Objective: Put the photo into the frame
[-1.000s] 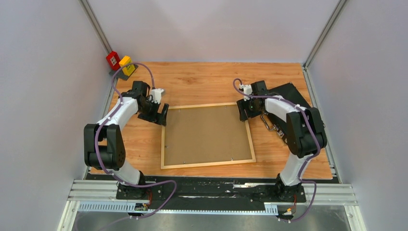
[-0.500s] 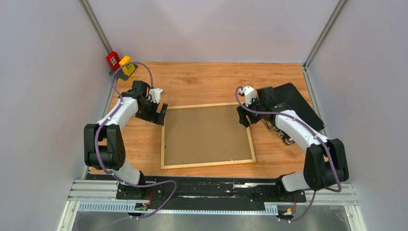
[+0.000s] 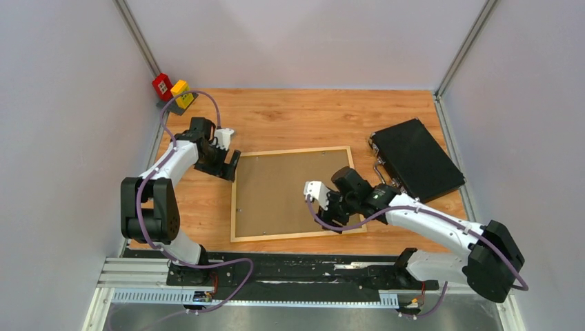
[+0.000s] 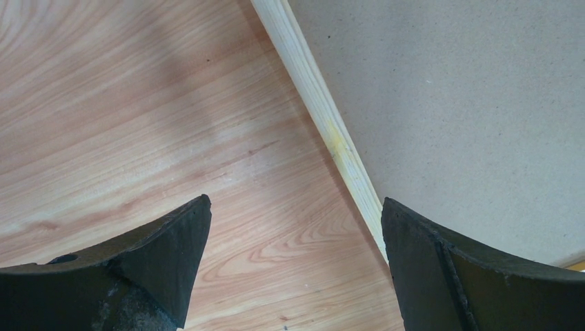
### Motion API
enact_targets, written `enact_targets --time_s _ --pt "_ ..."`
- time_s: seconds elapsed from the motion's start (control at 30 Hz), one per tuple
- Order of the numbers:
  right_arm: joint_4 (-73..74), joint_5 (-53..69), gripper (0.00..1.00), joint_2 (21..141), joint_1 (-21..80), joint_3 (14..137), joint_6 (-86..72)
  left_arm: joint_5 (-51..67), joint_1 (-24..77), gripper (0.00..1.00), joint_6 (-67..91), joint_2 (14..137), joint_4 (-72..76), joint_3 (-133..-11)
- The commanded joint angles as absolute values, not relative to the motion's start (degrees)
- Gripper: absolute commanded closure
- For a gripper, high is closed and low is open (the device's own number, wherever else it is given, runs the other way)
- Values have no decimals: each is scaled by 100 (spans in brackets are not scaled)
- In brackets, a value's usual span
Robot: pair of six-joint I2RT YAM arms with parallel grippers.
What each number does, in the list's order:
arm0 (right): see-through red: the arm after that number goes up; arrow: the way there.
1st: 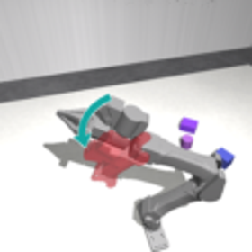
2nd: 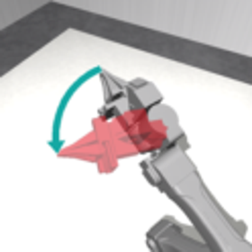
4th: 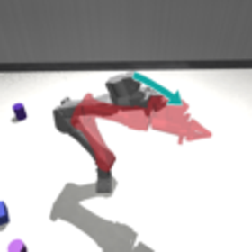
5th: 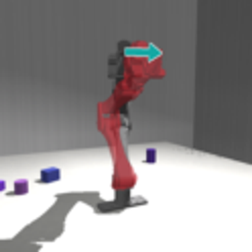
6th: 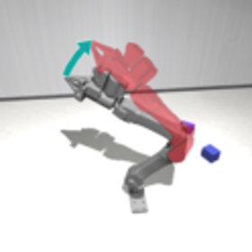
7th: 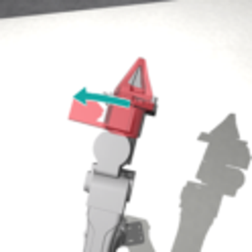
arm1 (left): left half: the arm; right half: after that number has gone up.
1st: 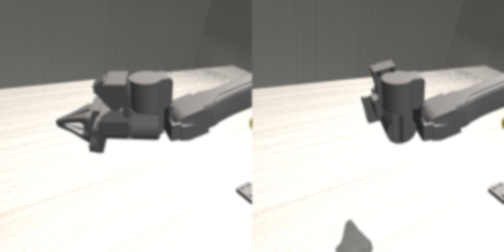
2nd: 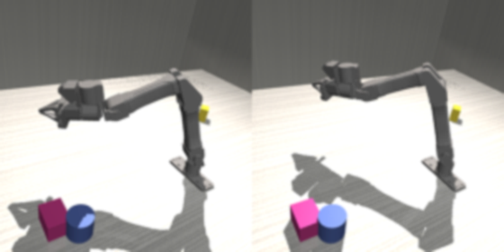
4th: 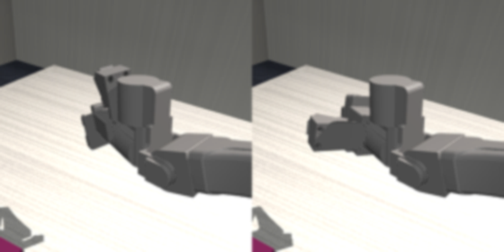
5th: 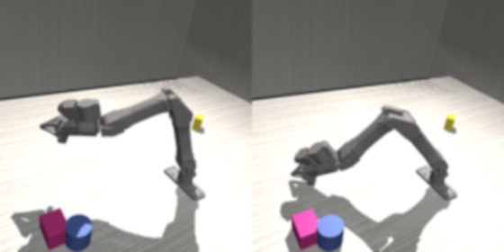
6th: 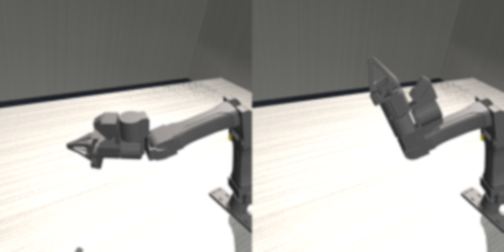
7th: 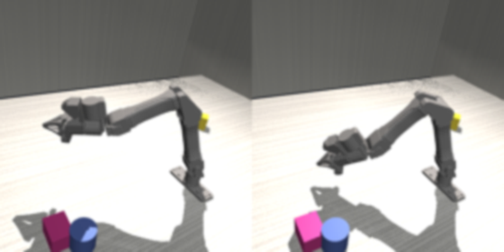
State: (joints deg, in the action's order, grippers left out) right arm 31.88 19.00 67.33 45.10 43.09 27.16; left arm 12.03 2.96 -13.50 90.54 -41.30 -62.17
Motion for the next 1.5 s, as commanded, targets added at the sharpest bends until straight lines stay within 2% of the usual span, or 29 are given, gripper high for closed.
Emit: enact_targets --time_s 0.0,0.3,0.7,1.13,1.27,1.47 --pt "3056 1595 38 6963 5177 4258 2923 1451 282 0 -1520 8938 -4097 -6278" --pt "2797 1164 42 7445 6074 4279 2944 1437 281 0 -1555 8951 -4030 -6203" --pt "2339 750 48 8019 6311 4219 2950 1446 281 0 -1565 8935 -4028 -6174" --pt "2133 410 61 8426 6569 4154 2758 1454 282 0 -1564 9033 -4015 -6202" --pt "2120 336 68 8530 6600 4140 2736 1454 281 0 -1560 9060 -4031 -6196" --pt "2177 317 88 8367 6609 4189 2739 1440 281 0 -1601 8976 -4070 -6214"
